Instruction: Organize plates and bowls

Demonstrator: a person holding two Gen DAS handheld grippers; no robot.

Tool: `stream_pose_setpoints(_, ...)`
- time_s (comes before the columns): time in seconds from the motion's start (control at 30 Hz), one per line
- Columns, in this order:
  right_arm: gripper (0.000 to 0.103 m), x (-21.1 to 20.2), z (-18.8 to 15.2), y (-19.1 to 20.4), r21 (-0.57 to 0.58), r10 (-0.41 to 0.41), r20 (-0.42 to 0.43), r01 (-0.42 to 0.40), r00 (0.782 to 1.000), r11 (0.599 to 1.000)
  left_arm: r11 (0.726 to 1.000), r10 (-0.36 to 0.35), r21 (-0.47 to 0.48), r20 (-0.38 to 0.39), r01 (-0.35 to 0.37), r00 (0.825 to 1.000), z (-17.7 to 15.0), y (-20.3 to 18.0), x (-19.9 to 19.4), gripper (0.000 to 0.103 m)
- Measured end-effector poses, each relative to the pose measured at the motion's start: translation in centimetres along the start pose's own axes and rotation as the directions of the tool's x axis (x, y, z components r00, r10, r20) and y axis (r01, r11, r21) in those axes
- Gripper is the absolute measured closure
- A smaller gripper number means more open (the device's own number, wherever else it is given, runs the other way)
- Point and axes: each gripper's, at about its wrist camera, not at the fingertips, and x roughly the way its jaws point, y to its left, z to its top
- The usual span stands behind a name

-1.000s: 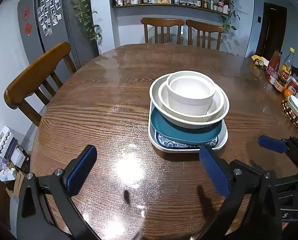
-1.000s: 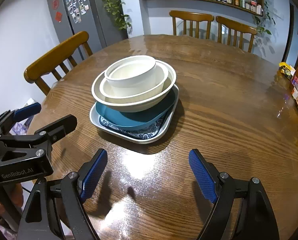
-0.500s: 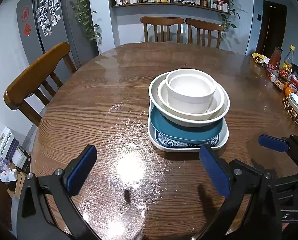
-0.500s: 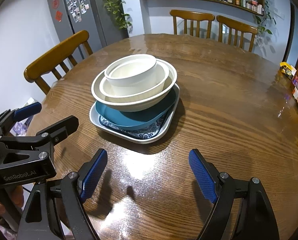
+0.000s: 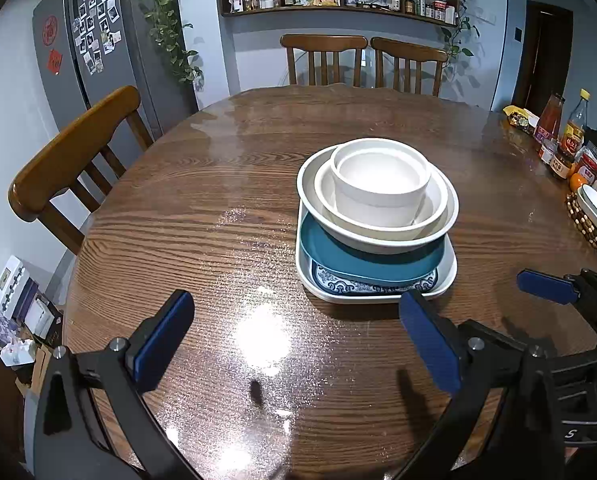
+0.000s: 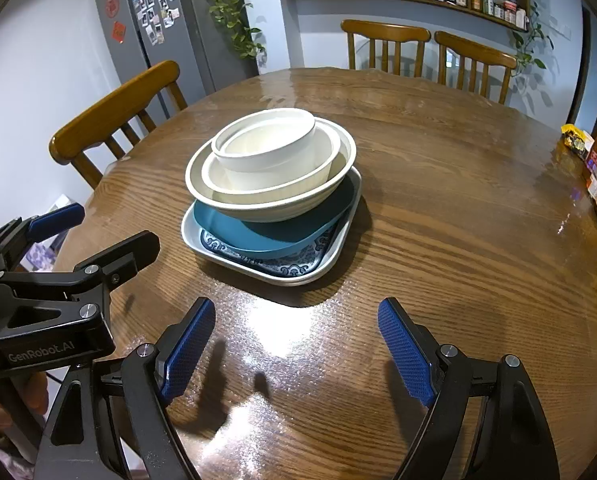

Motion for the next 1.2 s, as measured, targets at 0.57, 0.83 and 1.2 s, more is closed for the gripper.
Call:
stream_pose_setpoints(0.57, 0.018, 0.01, -0.08, 0.14, -0.001, 0.000, -0.002, 0.000, 1.000, 1.000, 1.000, -0.003, 0.000, 0.001, 0.003, 1.000, 0.04, 0.18, 0.03, 0.001)
stream_pose_setpoints(0.83, 0.018, 0.13, -0.17, 0.23, -0.003, 0.001, -0.004, -0.001, 1.000, 1.000, 1.000, -0.005, -0.004, 0.006, 0.005, 1.000, 0.03, 0.40, 0.25, 0.001)
stream_pose_setpoints(1.2, 0.018, 0.26, -0.23, 0.25, -0.002, 0.003, -0.004, -0.003, 1.000, 1.000, 1.000, 0.005, -0.004, 0.006, -0.005, 1.000, 0.19, 0.50, 0.47, 0.001)
